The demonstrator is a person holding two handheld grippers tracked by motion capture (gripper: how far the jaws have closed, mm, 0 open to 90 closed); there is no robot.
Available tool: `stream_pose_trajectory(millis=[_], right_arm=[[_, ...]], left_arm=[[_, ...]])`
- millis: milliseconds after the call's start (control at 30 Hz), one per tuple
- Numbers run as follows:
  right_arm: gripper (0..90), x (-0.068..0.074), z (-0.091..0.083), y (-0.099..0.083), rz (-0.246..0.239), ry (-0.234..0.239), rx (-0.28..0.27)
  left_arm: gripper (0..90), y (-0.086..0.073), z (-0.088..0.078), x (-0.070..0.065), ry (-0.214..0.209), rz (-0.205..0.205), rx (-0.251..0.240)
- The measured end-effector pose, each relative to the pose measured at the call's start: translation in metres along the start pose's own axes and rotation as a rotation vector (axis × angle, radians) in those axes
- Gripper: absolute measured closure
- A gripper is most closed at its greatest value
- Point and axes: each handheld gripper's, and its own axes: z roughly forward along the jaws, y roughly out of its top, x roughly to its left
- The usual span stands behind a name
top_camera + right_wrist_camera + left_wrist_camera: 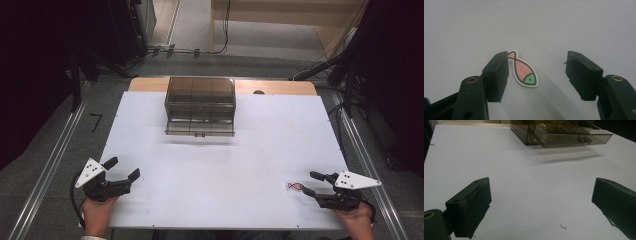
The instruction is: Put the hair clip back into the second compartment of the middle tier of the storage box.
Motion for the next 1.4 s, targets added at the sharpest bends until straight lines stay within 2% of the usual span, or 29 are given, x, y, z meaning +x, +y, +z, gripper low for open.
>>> stream_pose_trajectory(millis=[133, 400, 633, 1400], right_arm=[[42.2, 0.001, 0.002, 0.001, -0.012, 0.006, 0.013], [47.5, 0.000, 0.007, 0.004, -0.018, 0.007, 0.033], [49.3, 0.000, 0.012, 0.008, -0.035, 0.017, 0.060], [52.7, 0.000, 0.020, 0.010, -0.034, 0.049, 0.112]], left_arm=[[2.7, 0.000, 0.000, 0.000, 0.001, 0.000, 0.001], [2.7, 0.000, 0.000, 0.000, 0.002, -0.001, 0.003], [2.7, 0.000, 0.000, 0.000, 0.003, -0.002, 0.004], [2.7, 0.000, 0.000, 0.000, 0.002, -0.001, 0.006]])
